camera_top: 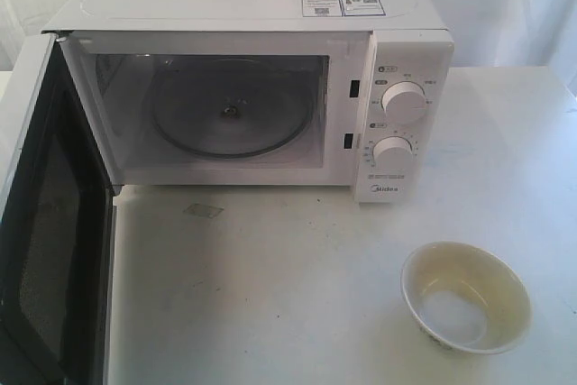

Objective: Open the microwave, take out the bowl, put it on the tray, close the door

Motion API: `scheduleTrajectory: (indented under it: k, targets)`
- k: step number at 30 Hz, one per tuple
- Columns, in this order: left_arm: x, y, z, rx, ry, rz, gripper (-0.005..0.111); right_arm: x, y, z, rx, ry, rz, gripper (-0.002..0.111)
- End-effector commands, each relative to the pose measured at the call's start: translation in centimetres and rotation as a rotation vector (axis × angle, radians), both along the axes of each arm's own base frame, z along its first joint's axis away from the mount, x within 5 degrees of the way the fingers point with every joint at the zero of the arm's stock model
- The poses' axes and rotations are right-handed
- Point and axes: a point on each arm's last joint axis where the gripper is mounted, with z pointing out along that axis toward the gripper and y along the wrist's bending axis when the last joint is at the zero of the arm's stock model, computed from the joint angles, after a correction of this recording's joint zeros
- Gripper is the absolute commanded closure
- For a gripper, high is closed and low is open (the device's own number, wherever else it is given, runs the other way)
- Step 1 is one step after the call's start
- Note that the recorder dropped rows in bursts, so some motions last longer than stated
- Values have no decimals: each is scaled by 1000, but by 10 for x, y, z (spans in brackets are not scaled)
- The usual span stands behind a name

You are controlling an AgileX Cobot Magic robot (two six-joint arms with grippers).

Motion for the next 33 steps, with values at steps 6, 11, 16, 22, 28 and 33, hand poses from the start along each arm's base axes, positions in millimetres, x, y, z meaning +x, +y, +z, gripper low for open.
scheduleTrajectory:
  k: [6, 11, 16, 22, 28, 33]
  targets:
    - [-3, -9, 3, -88, 1, -76, 107, 0, -1, 1, -9, -24, 3, 108]
    - [-2, -10, 4, -94, -10, -80, 107, 1, -1, 1, -11, -25, 3, 108]
    - [-2, -9, 4, -85, -10, -72, 107, 1, -1, 1, -11, -25, 3, 108]
    - [12, -9, -11, -41, 228, -84, 107, 1, -1, 1, -7, -29, 5, 108]
    - [63, -7, -26, 0, 469, -90, 107, 1, -1, 1, -7, -29, 5, 108]
    - [107, -9, -42, -19, 628, -103, 107, 1, -1, 1, -7, -29, 5, 108]
